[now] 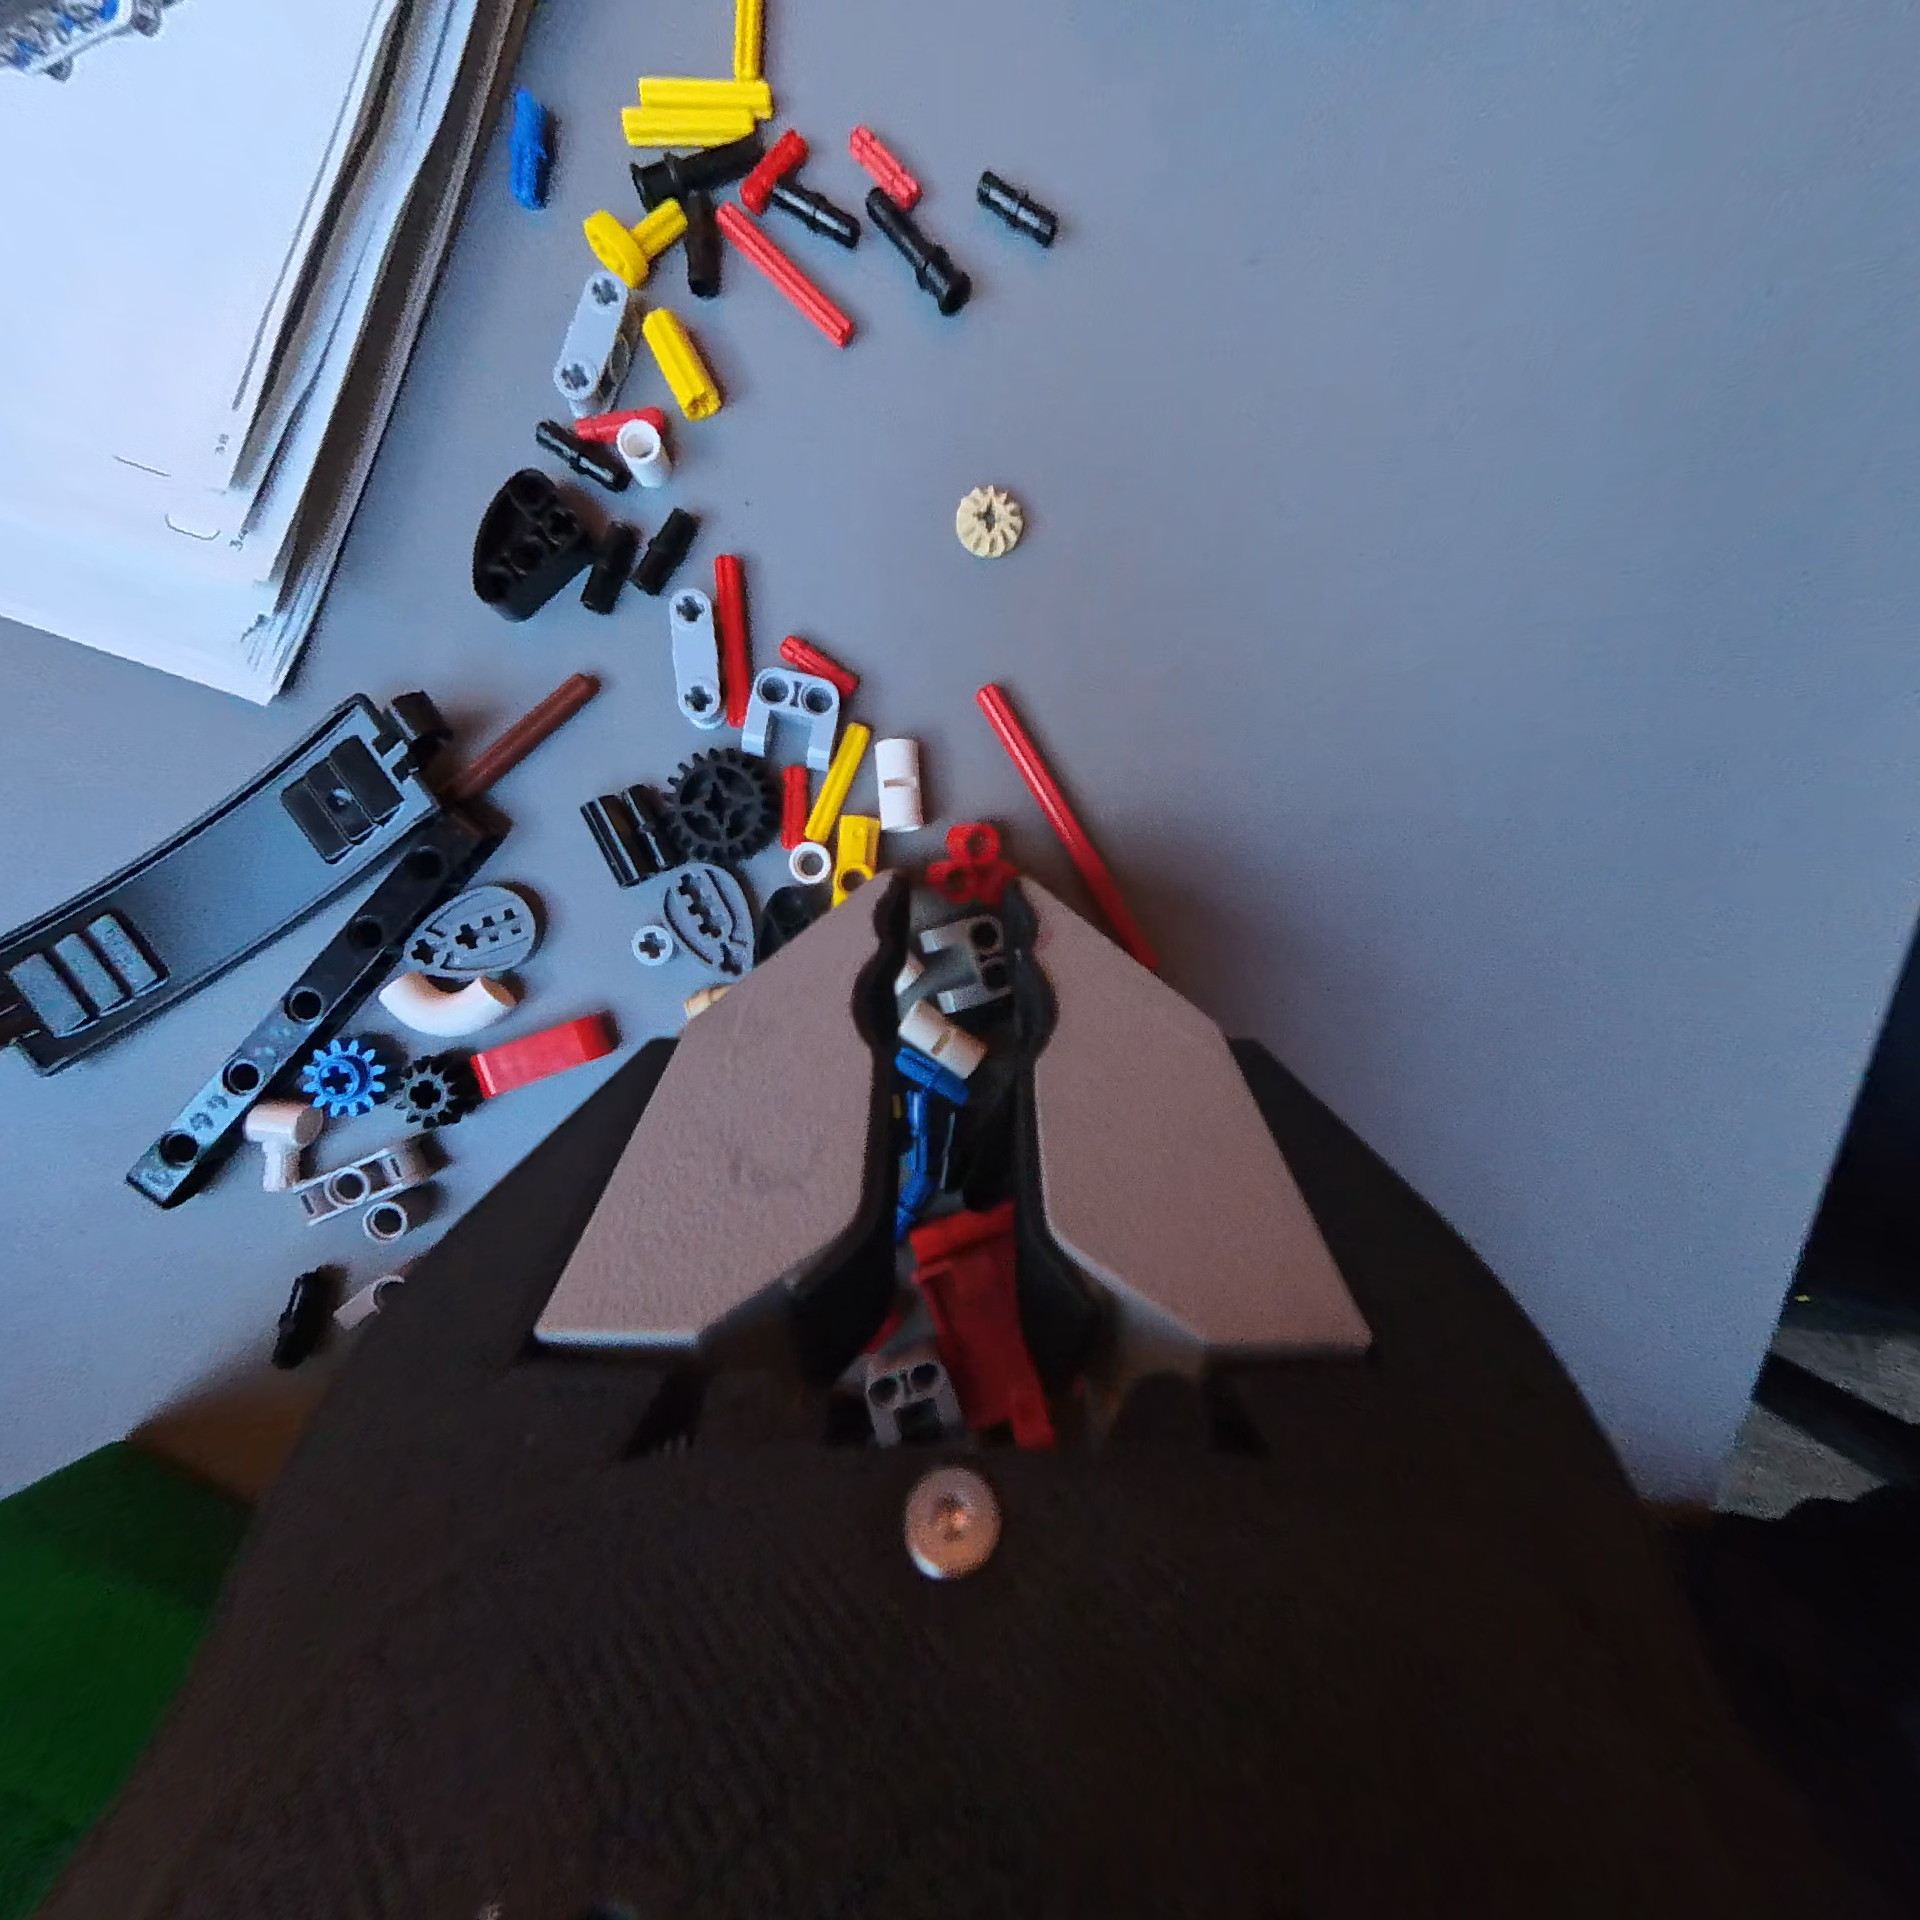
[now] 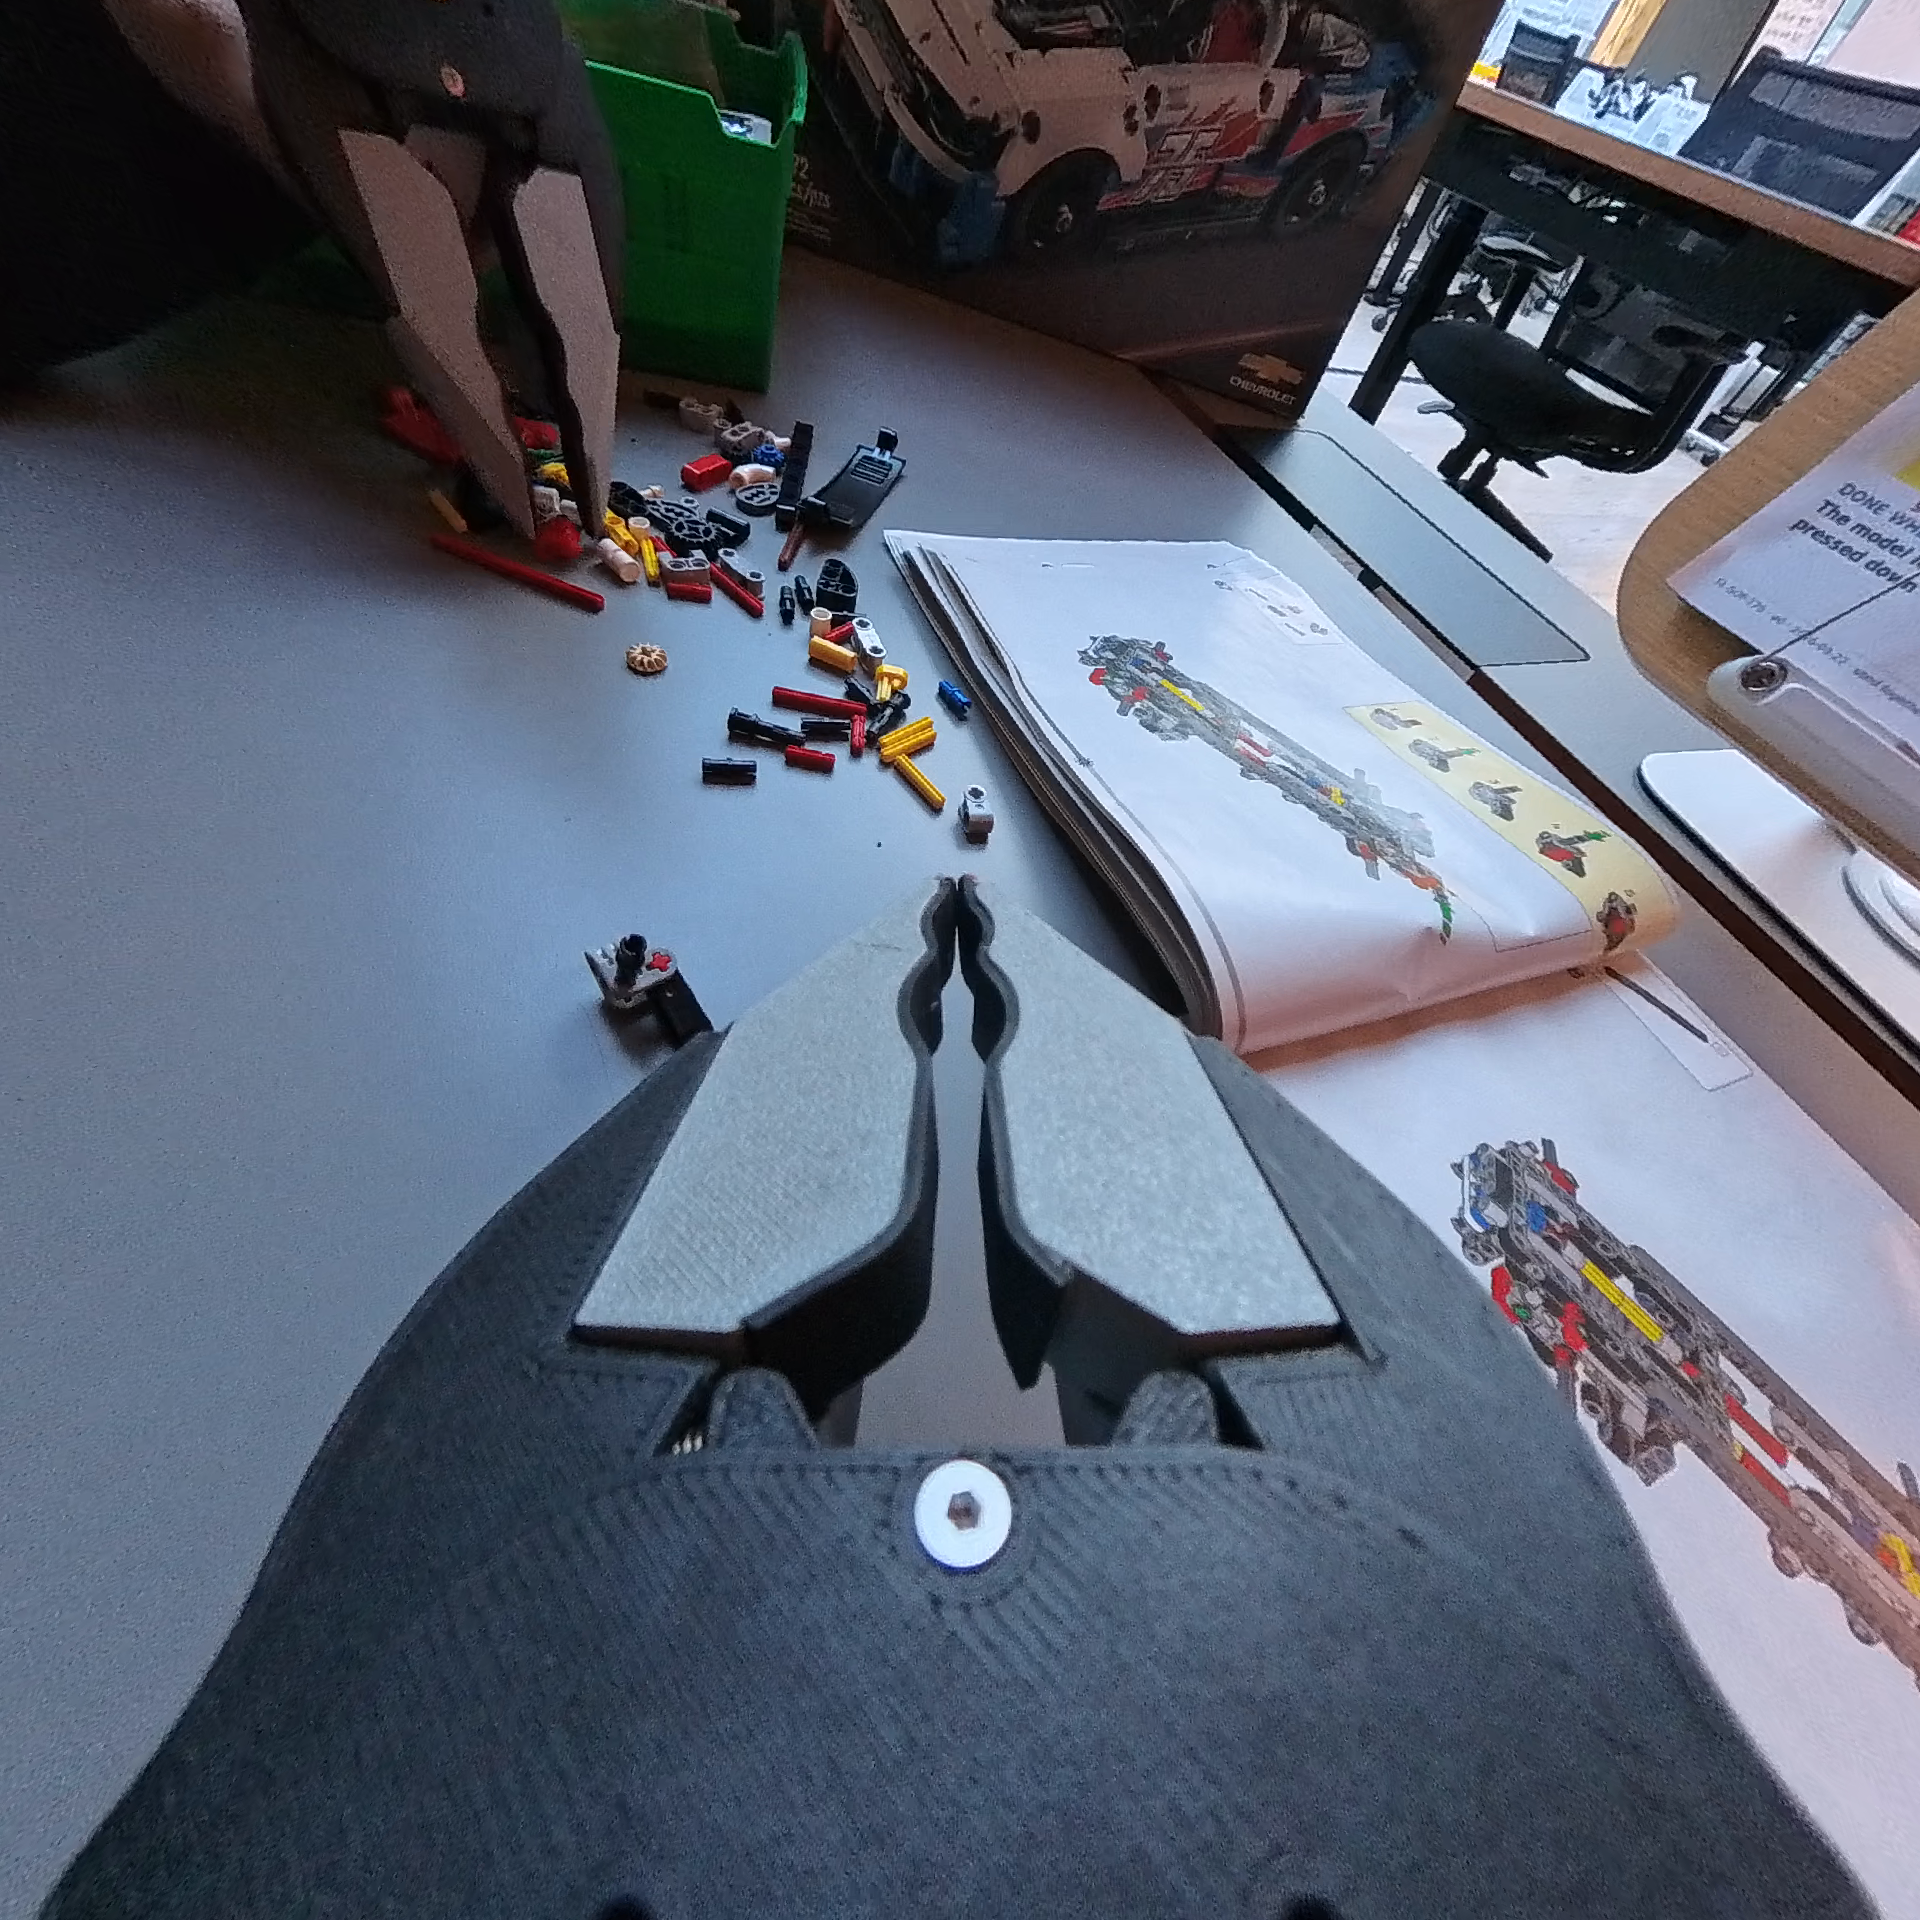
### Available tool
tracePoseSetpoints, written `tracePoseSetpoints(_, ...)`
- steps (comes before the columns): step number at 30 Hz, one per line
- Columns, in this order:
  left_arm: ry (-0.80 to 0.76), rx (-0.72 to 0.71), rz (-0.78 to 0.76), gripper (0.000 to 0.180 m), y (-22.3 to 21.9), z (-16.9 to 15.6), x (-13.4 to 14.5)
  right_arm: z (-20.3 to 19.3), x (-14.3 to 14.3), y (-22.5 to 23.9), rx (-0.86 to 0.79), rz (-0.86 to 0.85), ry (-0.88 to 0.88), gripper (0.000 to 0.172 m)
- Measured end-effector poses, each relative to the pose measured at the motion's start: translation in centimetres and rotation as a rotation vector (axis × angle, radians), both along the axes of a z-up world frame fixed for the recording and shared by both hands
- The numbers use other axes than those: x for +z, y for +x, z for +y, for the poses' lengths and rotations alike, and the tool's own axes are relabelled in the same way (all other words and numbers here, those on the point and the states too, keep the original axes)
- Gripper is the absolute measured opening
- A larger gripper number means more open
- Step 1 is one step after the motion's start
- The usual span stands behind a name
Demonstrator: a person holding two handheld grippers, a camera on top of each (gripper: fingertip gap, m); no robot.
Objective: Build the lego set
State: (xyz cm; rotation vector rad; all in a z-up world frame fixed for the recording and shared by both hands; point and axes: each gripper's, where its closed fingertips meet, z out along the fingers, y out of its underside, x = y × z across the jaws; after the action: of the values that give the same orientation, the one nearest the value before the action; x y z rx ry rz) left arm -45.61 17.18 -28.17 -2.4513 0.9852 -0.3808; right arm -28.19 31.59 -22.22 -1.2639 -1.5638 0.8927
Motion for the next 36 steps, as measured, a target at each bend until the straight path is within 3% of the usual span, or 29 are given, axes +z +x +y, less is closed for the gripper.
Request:
tracePoseSetpoints(5, 0.041, -0.066, 0.002, 0.017, 1.0, -0.4, 0.4, -0.3, 0.0, -0.2, 0.018, -0.004, -0.008, 0.000)
tracePoseSetpoints(21, 0.144, -0.067, 0.067, 0.014, 1.2, 1.3, 0.6, -0.6, 0.2, -0.3, 0.040, -0.002, -0.025, 0.000)
tracePoseSetpoints(25, 0.278, -0.027, -0.121, 0.014, 2.7, 2.9, 4.5, -0.8, 0.9, -0.1, 0.047, 0.019, -0.021, 0.000)
tracePoseSetpoints(27, 0.262, -0.015, -0.238, 0.013, 4.9, 3.6, 5.8, -1.5, 1.3, 0.0, 0.077, 0.028, -0.017, 0.000)
tracePoseSetpoints(30, 0.055, 0.035, -0.454, 0.013, 9.4, 4.5, 6.2, -3.8, 1.8, 0.4, 0.181, 0.028, 0.021, 0.003)
tracePoseSetpoints(33, -0.158, -0.072, -0.748, 0.013, 15.1, 4.1, 8.0, -5.7, 2.0, 0.6, 0.227, 0.022, 0.145, 0.004)
tracePoseSetpoints(36, -0.256, -0.107, -0.763, 0.014, 17.9, 4.6, 6.5, -7.2, 2.2, 0.8, 0.246, 0.009, 0.283, 0.004)
